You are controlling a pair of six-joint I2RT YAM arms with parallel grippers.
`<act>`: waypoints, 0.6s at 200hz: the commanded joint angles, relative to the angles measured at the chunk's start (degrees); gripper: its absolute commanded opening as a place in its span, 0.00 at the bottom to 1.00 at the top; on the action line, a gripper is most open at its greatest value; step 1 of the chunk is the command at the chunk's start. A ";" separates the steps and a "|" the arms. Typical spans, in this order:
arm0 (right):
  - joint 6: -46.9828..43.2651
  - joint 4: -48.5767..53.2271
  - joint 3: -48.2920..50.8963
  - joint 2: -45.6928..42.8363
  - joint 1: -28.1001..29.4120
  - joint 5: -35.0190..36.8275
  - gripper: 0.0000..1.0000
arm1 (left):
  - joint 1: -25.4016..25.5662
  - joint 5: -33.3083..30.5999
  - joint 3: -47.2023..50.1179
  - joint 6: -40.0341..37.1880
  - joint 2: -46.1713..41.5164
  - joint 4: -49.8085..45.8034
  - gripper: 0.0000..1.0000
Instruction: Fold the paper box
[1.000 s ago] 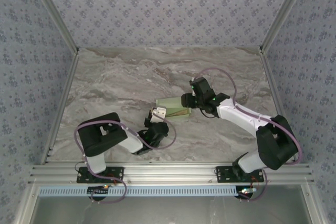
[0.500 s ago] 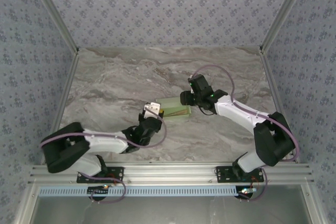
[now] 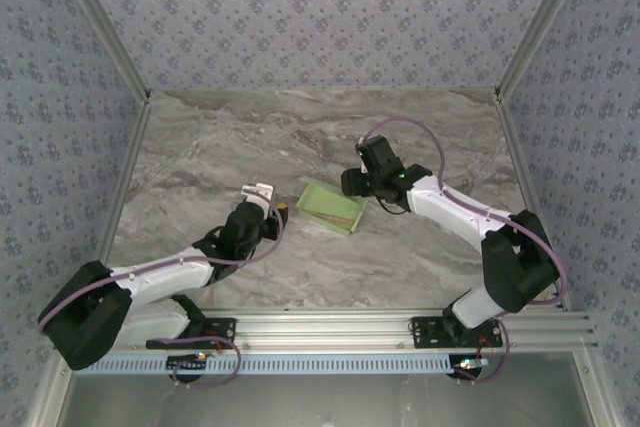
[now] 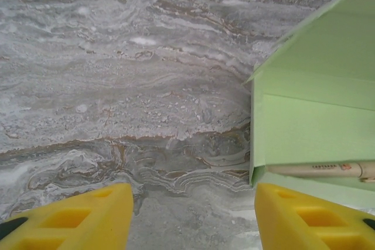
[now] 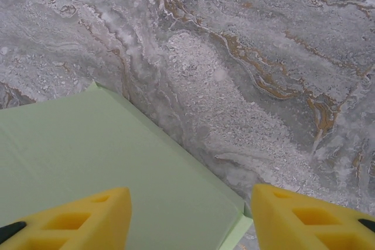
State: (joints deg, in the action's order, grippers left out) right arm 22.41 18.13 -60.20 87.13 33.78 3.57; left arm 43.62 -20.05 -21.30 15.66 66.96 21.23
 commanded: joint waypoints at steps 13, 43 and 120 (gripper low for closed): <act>-3.06 3.45 -5.80 -0.41 -2.46 -0.52 0.61 | -1.84 4.87 0.16 -1.41 2.73 3.15 0.58; -5.46 5.74 -6.04 -5.84 -5.00 0.59 0.62 | -4.38 10.12 -1.78 -0.09 6.06 3.37 0.60; -6.34 5.66 12.02 -19.59 -5.07 -0.88 0.63 | -8.92 29.35 -7.45 6.21 15.27 6.79 0.64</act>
State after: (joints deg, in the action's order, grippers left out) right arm 16.62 21.78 -51.18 67.29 28.42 3.14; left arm 35.97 0.03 -26.22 19.09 80.77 24.60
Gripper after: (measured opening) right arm 0.633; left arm 0.629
